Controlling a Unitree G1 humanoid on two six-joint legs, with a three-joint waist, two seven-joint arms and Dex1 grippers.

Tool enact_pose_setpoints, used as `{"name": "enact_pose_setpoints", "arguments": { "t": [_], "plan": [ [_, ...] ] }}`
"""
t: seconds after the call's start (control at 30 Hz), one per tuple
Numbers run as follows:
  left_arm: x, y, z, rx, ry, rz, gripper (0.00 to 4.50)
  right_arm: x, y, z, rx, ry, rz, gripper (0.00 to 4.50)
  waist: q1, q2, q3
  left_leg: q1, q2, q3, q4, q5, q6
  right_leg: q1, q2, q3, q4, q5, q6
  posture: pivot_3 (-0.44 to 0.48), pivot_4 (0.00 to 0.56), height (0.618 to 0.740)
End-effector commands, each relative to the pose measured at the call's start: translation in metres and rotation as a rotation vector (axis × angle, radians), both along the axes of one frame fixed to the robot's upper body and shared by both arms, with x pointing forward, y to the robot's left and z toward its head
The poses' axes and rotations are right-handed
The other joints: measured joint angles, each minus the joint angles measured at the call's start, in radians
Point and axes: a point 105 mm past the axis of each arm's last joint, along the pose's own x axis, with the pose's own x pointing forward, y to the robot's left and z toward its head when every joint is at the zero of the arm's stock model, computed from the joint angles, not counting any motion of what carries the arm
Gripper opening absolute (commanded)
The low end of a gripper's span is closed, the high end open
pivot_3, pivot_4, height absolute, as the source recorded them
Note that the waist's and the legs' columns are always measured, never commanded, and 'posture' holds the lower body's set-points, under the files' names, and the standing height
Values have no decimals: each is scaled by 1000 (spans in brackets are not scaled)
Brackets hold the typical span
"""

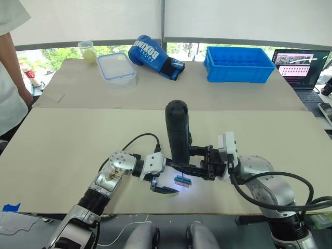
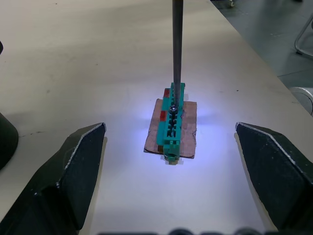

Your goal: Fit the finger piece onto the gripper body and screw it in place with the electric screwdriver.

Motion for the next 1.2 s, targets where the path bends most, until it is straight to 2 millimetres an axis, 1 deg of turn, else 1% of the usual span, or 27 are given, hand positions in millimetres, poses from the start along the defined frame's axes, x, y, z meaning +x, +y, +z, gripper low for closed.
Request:
{"name": "enact_pose_setpoints", "arguments": {
  "t": [0.03, 0.5, 0.7, 1.2],
  "plan": [
    [0, -5, 12, -34, -29, -18, 4500, -1, 0, 14, 33, -73, 5, 1918, 0, 0, 0, 0, 0, 0, 0, 0, 0, 0, 0, 0, 0, 0, 0, 0, 150, 740],
    [0, -5, 13, -31, -31, -19, 4500, -1, 2, 16, 33, -78, 15, 1918, 0, 0, 0, 0, 0, 0, 0, 0, 0, 0, 0, 0, 0, 0, 0, 0, 150, 740],
    [0, -4, 12, -30, -31, -17, 4500, -3, 4, 20, 39, -83, 21, 1918, 0, 0, 0, 0, 0, 0, 0, 0, 0, 0, 0, 0, 0, 0, 0, 0, 150, 740],
    [1, -5, 13, -32, -28, -17, 4500, -1, 4, 15, 28, -72, 12, 1918, 0, 0, 0, 0, 0, 0, 0, 0, 0, 0, 0, 0, 1, 0, 0, 0, 150, 740]
  ]
}}
